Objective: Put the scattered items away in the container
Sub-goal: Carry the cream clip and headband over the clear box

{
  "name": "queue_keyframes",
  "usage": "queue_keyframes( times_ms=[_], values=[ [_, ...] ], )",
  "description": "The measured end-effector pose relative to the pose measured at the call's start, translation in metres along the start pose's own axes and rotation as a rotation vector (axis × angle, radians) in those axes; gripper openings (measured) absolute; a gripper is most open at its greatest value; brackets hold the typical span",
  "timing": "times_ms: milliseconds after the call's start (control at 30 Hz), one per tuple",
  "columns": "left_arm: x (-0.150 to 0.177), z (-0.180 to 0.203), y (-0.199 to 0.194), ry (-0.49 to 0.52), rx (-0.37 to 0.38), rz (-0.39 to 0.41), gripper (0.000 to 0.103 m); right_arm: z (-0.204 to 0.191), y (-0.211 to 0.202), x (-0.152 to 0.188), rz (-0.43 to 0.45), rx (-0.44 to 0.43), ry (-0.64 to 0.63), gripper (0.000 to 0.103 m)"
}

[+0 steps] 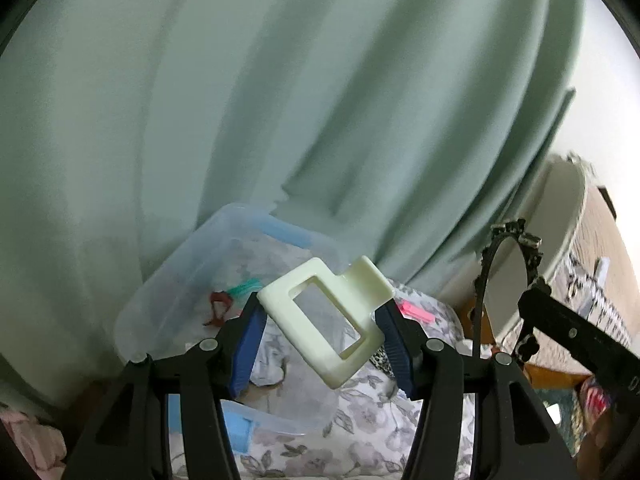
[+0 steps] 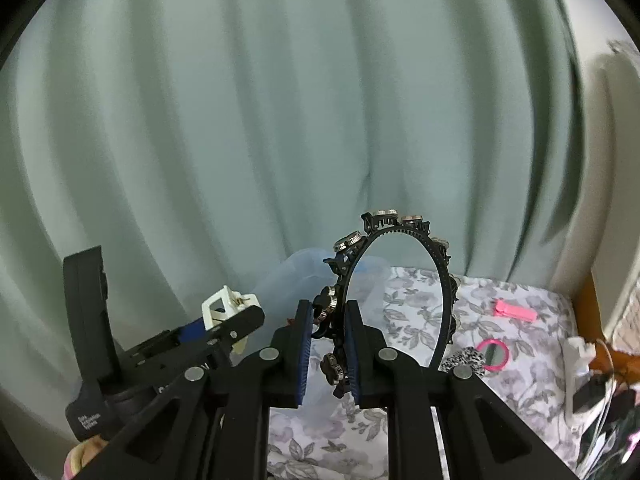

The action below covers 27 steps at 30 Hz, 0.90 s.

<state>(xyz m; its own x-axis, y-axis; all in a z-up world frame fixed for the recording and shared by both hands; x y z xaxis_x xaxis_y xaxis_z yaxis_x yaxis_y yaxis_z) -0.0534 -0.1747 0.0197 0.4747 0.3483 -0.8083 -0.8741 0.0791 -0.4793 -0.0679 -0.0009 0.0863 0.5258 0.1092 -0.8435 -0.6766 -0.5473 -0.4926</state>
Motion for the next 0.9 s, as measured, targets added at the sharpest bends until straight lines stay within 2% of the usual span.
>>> queue_keyframes(
  times_ms=[333,900],
  values=[
    [-0.003,-0.038,-0.002,-0.068,-0.014,0.02,0.058,-0.038,0.039,-0.012,-0.038,-0.045,-0.08,0.018],
    [0.014,-0.085,0.033,-0.142,-0.063,-0.056,0.058,-0.063,0.114,-0.009,-0.134,-0.113,-0.103,0.018]
  ],
)
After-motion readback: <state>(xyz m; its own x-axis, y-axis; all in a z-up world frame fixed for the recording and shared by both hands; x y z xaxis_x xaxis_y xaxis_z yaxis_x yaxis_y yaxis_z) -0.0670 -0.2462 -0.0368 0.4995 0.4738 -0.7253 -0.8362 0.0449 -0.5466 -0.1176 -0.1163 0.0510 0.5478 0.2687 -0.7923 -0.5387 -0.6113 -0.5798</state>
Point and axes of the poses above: each gripper's, at about its wrist camera, not at the fingertips, and y roughly the way its jaws point, z to its right, x to its underside, the point moved 4 cm from there along y, roughly the way its jaws point, and after that the axes turned 3 degrees about y, right-handed, at the moved point
